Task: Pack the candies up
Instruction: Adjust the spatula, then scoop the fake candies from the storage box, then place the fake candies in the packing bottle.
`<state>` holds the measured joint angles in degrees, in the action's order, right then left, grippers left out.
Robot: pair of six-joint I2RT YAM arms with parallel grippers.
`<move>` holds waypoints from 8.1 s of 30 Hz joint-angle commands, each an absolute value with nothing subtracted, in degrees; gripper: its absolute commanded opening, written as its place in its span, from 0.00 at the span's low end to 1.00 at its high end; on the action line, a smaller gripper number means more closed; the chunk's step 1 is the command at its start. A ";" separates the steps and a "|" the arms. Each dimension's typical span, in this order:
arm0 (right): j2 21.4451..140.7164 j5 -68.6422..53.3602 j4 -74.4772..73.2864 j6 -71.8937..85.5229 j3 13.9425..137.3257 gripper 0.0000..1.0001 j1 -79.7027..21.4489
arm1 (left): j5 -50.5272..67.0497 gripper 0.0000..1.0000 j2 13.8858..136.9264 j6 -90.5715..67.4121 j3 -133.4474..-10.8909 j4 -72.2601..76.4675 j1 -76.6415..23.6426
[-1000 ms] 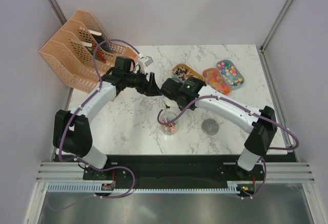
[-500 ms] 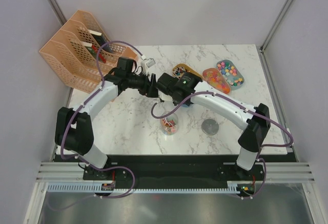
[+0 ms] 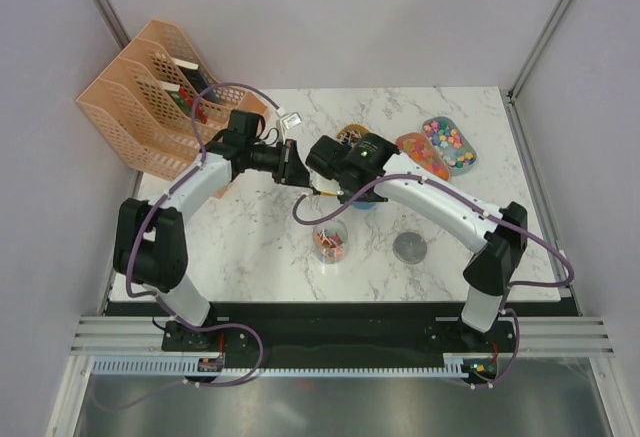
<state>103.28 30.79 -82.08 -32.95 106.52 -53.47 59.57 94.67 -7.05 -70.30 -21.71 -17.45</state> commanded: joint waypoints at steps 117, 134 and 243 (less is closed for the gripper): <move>114.34 7.82 -83.85 -22.41 109.16 0.00 2.28 | 25.75 0.48 102.13 0.88 -72.25 -22.06 -16.96; 125.24 7.91 -83.85 -23.90 120.66 0.00 3.78 | 26.46 0.48 105.73 0.53 -73.39 -21.88 -16.96; 88.86 23.80 -83.67 -55.20 88.95 0.00 -49.57 | 9.93 0.52 84.12 7.56 -62.23 -21.89 -16.70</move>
<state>88.62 15.79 -77.21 -57.36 87.46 -47.99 9.52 87.31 8.23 -62.94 -25.06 -17.04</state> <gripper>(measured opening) 0.317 0.514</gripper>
